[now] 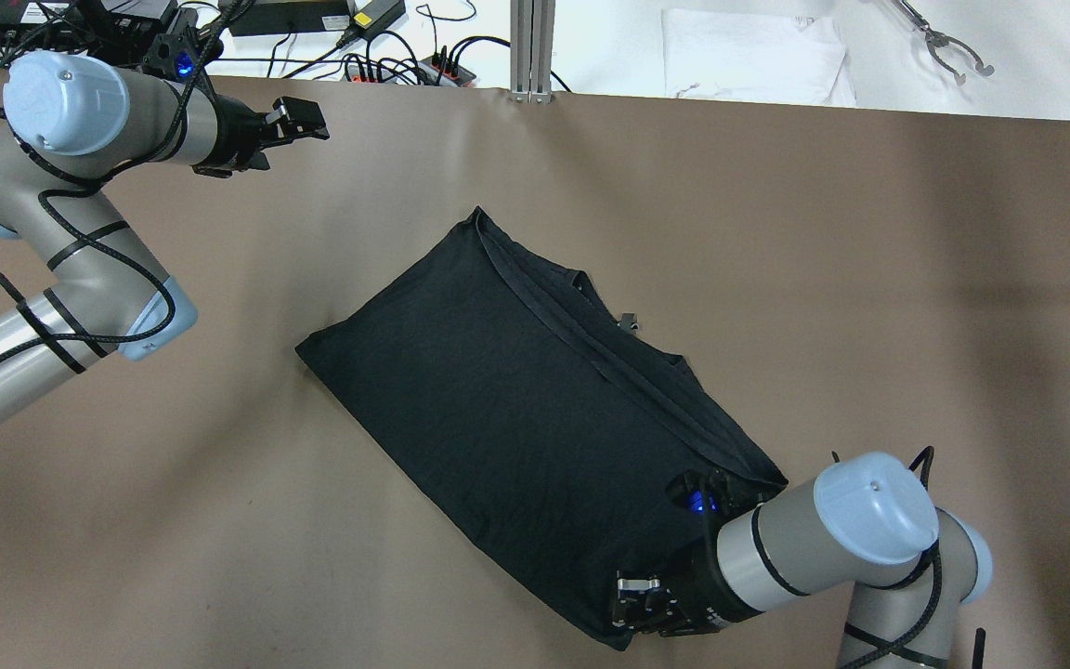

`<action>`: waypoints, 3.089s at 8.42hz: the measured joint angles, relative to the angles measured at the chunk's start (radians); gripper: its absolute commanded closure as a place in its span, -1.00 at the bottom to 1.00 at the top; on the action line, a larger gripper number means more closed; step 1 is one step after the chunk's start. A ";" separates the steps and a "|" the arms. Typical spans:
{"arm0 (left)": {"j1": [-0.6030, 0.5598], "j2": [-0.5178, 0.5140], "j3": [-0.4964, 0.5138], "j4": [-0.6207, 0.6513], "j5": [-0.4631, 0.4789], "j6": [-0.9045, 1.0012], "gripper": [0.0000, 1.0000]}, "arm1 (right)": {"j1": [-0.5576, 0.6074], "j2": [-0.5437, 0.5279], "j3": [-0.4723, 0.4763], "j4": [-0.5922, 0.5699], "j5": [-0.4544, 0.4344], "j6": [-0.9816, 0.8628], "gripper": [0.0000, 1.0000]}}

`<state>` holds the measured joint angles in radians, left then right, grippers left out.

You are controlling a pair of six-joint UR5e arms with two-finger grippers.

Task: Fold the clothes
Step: 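Drag the corner with the right gripper to turn the shirt diagonally, then grasp the shirt corner nearest the left gripper while the right gripper holds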

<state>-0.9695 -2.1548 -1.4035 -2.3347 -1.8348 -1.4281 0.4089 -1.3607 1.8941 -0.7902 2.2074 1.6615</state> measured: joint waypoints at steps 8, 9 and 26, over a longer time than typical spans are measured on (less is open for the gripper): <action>0.137 0.138 -0.199 0.007 -0.014 -0.019 -1.00 | 0.058 0.025 0.025 -0.096 -0.307 -0.037 -0.89; 0.169 0.177 -0.232 0.007 -0.013 -0.033 -1.00 | 0.089 0.025 0.025 -0.110 -0.307 -0.064 -0.89; 0.328 0.249 -0.120 -0.159 0.067 -0.050 1.00 | 0.140 0.009 0.041 -0.146 -0.334 -0.092 -0.89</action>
<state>-0.6413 -1.9063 -1.5238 -2.4938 -1.7675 -1.4783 0.5491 -1.3518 1.9352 -0.9357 1.8739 1.5691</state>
